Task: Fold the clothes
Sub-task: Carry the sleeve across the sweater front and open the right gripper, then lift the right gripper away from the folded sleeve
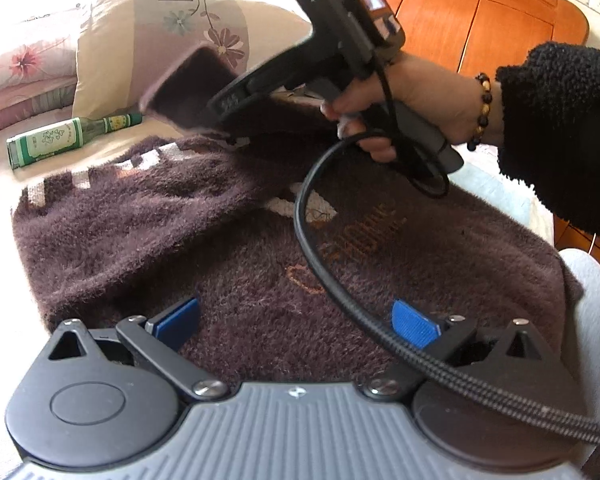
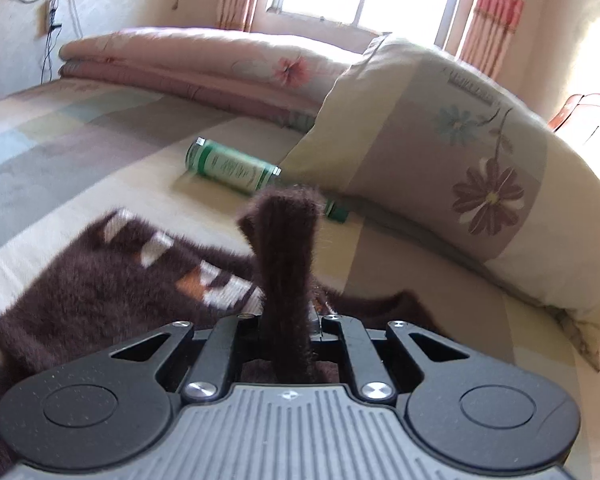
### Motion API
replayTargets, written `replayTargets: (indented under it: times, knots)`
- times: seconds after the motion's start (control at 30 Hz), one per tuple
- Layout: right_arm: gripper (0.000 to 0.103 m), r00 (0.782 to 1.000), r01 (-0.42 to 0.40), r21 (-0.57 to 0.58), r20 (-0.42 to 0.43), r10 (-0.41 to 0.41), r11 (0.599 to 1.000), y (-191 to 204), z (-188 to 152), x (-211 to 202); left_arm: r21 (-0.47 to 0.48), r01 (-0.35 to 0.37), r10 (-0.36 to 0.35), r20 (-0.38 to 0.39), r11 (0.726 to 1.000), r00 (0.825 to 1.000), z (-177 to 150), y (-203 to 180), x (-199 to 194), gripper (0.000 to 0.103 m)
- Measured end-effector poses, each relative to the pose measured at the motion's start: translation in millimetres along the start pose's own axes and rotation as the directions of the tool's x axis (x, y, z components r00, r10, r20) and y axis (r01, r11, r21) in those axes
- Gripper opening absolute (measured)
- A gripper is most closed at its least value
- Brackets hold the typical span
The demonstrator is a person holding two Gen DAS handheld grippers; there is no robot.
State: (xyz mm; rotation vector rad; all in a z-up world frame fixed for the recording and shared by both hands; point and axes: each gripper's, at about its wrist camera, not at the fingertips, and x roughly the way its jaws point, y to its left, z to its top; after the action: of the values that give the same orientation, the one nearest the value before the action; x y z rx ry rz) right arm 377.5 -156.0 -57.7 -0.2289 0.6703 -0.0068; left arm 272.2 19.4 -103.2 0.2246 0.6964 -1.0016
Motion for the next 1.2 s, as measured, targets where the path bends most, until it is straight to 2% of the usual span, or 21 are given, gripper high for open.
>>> replayTargets:
  times: [0.07, 0.13, 0.23, 0.33, 0.47, 0.57, 0.7, 0.87, 0.97, 1.0, 1.07, 1.13, 1.2]
  knots:
    - [0.027, 1.000, -0.011, -0.003, -0.015, 0.011, 1.000, 3, -7, 3, -0.001, -0.005, 0.005, -0.006, 1.000, 1.000, 0, 0, 2, 0.102]
    - [0.049, 1.000, -0.026, -0.017, -0.010, 0.026, 1.000, 6, -11, 1, -0.002, -0.005, 0.005, -0.009, 1.000, 1.000, 0, 0, 2, 0.102]
    - [0.065, 0.998, -0.063, -0.040, 0.003, 0.063, 0.997, 9, -14, -6, 0.000, -0.003, 0.003, -0.011, 1.000, 1.000, 0, -2, 3, 0.102]
    - [0.070, 0.995, -0.093, -0.060, 0.023, 0.094, 0.994, 12, -14, -16, 0.003, -0.002, 0.002, -0.012, 1.000, 1.000, 1, -2, 4, 0.102]
    - [0.071, 0.988, -0.141, -0.057, 0.056, 0.144, 0.988, 7, -11, -35, 0.002, 0.002, -0.002, -0.012, 1.000, 1.000, 3, -3, 6, 0.102]
    - [0.073, 0.987, -0.143, -0.037, 0.074, 0.146, 0.989, -1, -9, -50, 0.002, 0.004, -0.004, -0.014, 1.000, 1.000, 5, -4, 8, 0.102]
    - [0.086, 0.998, -0.012, 0.009, 0.065, 0.011, 1.000, -25, -11, -66, 0.008, -0.011, 0.011, -0.024, 1.000, 1.000, 8, -6, 13, 0.102]
    - [0.086, 0.994, 0.095, 0.134, 0.040, -0.101, 0.986, -82, -33, -88, 0.003, -0.008, 0.008, -0.034, 1.000, 0.999, 14, -6, 22, 0.102]
    - [0.093, 0.980, 0.196, 0.230, 0.001, -0.201, 0.953, -122, -61, -102, 0.008, -0.016, 0.016, -0.039, 1.000, 0.999, 17, -8, 27, 0.102]
    - [0.100, 0.971, 0.236, 0.255, -0.017, -0.240, 0.938, -135, -72, -107, 0.009, -0.017, 0.017, -0.040, 1.000, 0.999, 18, -9, 29, 0.102]
    - [0.103, 0.946, 0.321, 0.288, -0.059, -0.318, 0.902, -153, -96, -118, 0.011, -0.022, 0.022, -0.040, 1.000, 0.999, 21, -10, 33, 0.102]
    - [0.103, 0.940, 0.339, 0.339, -0.080, -0.332, 0.878, -169, -125, -129, 0.009, -0.042, 0.042, -0.042, 0.999, 0.998, 25, -11, 37, 0.102]
    - [0.103, 0.949, 0.314, 0.388, -0.090, -0.303, 0.866, -179, -152, -138, 0.006, -0.058, 0.058, -0.048, 0.998, 0.997, 29, -12, 43, 0.102]
